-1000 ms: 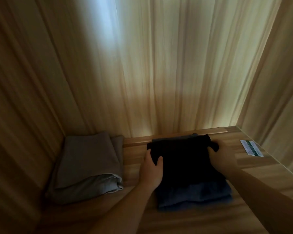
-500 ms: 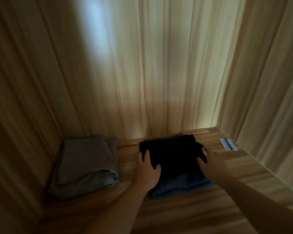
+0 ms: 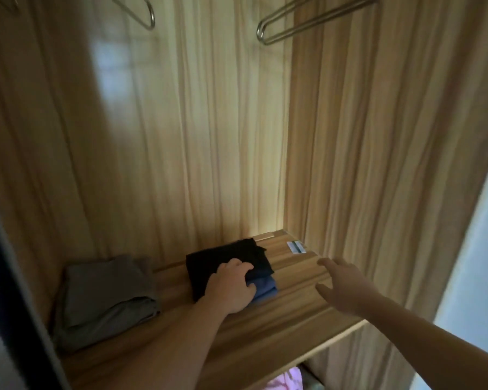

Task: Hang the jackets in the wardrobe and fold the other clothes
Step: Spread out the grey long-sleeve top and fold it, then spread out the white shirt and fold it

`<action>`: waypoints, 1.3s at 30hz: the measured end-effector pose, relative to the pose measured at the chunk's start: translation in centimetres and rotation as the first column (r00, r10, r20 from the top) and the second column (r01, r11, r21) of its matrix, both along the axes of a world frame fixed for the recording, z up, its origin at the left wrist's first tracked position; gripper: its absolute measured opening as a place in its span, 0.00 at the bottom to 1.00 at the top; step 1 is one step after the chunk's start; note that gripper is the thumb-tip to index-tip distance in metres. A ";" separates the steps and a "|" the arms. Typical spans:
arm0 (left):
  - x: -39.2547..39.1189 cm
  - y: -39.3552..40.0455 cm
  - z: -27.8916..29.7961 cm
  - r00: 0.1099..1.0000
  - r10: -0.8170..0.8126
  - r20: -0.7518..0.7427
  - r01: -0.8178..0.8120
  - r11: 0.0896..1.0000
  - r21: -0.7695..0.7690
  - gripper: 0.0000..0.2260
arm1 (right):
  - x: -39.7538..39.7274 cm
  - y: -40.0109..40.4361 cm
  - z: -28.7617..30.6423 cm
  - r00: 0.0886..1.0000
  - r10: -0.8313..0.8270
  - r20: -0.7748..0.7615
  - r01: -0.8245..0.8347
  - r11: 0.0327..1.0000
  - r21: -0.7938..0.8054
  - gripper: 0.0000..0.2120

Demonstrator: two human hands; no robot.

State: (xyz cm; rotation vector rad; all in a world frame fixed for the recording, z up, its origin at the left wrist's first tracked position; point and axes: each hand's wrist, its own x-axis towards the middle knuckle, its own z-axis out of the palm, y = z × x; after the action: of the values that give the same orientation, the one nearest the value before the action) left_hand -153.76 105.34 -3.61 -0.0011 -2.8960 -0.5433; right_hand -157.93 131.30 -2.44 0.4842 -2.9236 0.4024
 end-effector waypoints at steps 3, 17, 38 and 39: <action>0.4 3.1 1.2 0.992 -0.125 -0.030 0.125 0.992 0.000 0.22 | 4.0 3.1 0.9 0.993 -0.118 -0.018 0.119 0.993 0.015 0.29; 12.3 15.3 -3.4 0.705 -0.709 -0.019 0.699 0.691 0.185 0.21 | 31.8 7.6 -3.4 0.740 -0.666 0.091 0.669 0.743 -0.003 0.28; 65.1 27.4 -5.1 -0.133 -0.989 0.058 0.990 -0.129 0.063 0.20 | 95.2 0.8 -7.1 -0.156 -0.965 0.212 0.984 -0.170 -0.047 0.27; 67.2 27.8 -5.3 -0.173 -0.982 0.071 0.984 -0.169 0.059 0.20 | 97.1 0.3 -7.4 -0.191 -0.954 0.230 0.977 -0.207 -0.050 0.27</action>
State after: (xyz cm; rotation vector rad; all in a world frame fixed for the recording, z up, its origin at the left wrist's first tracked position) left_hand -86.55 133.18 -8.92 -2.5270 -2.1646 -0.6292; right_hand -60.82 131.56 -9.88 -1.9460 -2.1257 0.4037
